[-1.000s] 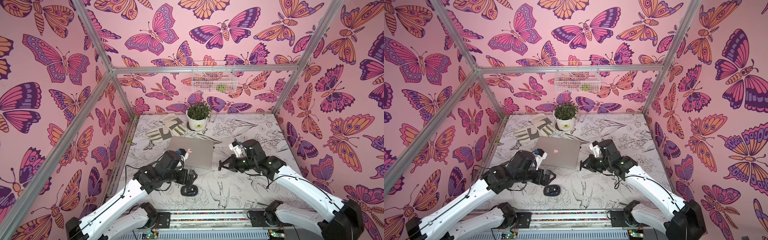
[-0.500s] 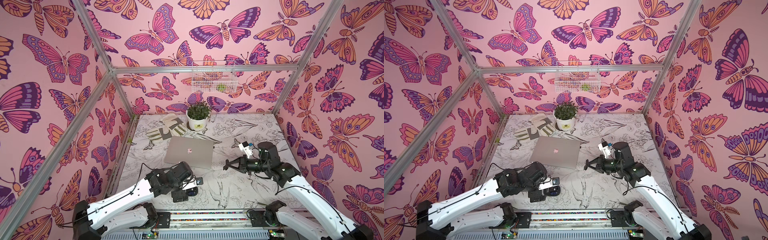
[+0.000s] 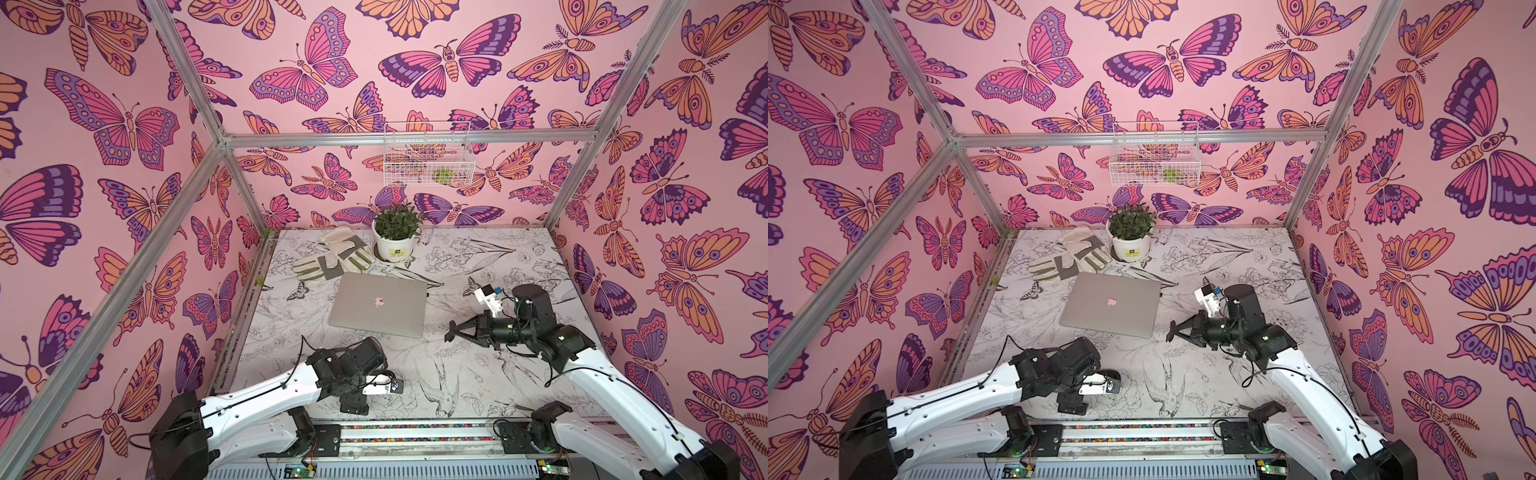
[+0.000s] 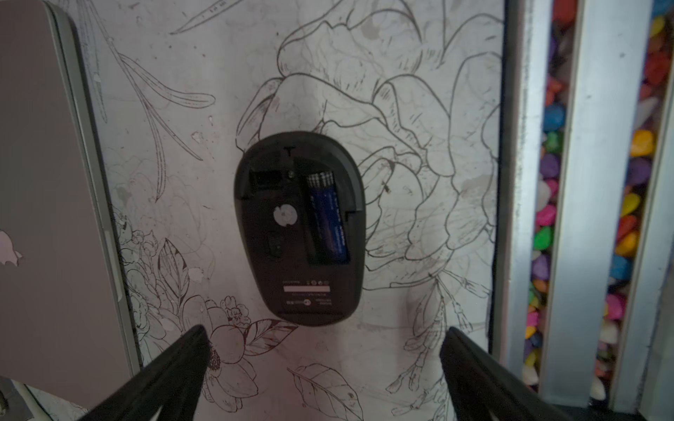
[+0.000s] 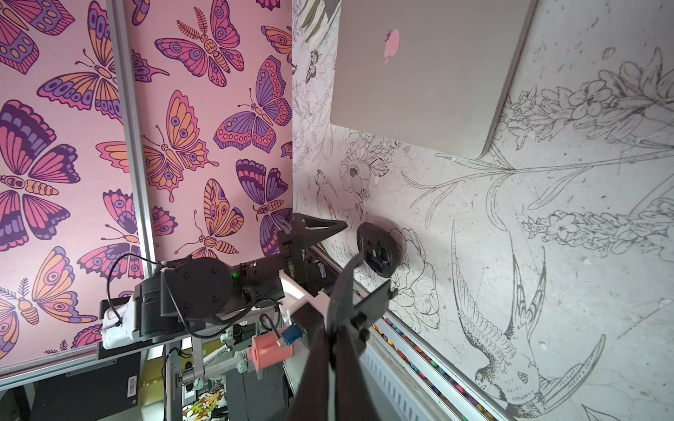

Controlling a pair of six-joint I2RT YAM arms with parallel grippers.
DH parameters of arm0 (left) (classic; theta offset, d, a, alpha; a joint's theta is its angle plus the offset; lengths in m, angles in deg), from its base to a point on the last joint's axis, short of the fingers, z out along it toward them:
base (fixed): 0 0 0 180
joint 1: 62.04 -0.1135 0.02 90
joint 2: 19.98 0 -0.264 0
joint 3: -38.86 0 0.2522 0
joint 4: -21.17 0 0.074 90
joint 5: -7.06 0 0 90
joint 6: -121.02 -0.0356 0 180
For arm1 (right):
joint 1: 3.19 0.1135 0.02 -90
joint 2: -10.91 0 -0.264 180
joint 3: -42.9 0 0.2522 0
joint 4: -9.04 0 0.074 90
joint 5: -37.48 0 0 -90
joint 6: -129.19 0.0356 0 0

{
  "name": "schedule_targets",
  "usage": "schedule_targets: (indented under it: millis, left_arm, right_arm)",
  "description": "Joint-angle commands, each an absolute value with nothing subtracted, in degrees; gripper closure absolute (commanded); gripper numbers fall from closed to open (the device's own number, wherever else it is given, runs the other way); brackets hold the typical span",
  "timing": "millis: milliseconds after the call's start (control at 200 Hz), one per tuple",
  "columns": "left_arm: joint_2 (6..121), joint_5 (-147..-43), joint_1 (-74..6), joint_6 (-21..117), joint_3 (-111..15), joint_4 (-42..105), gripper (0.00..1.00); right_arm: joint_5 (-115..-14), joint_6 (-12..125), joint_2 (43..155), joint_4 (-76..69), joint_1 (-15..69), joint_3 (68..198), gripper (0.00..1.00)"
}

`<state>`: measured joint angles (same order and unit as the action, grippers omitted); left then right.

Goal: Insert the wireless mouse receiver into the laptop
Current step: Pick up the mouse from the center of the board.

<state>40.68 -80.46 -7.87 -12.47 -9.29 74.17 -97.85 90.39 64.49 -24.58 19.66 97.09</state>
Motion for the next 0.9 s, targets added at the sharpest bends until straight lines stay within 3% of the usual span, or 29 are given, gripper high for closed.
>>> schedule_targets:
  millis: [0, 381, 571, 711, 841, 896]
  left_arm:
    - [41.50, -82.53, -10.14, -14.48, -7.56, 67.10, 0.00]
    - [42.94, -87.26, -13.08, -14.43, -4.20, 64.37, 0.04]
    - [44.18, -87.76, -13.35, -12.12, -1.76, 58.23, 0.12]
    - [43.60, -88.12, -13.35, -11.26, 0.35, 56.20, 0.23]
    - [42.02, -87.99, -13.36, -9.87, 1.15, 55.22, 0.42]
    - [41.73, -88.37, -13.35, -8.82, 0.39, 55.12, 0.45]
  right_arm:
    - [-99.02, 90.76, 64.53, -23.70, 19.05, 97.19, 1.00]
    - [-100.09, 90.31, 64.67, -24.20, 17.55, 97.18, 1.00]
    - [-100.41, 90.21, 64.21, -24.78, 16.79, 97.41, 1.00]
    - [-100.40, 89.89, 63.00, -25.86, 15.84, 97.73, 1.00]
    - [-100.56, 89.57, 61.75, -26.78, 14.86, 97.53, 1.00]
    - [-100.69, 89.47, 61.38, -27.02, 14.47, 97.31, 1.00]
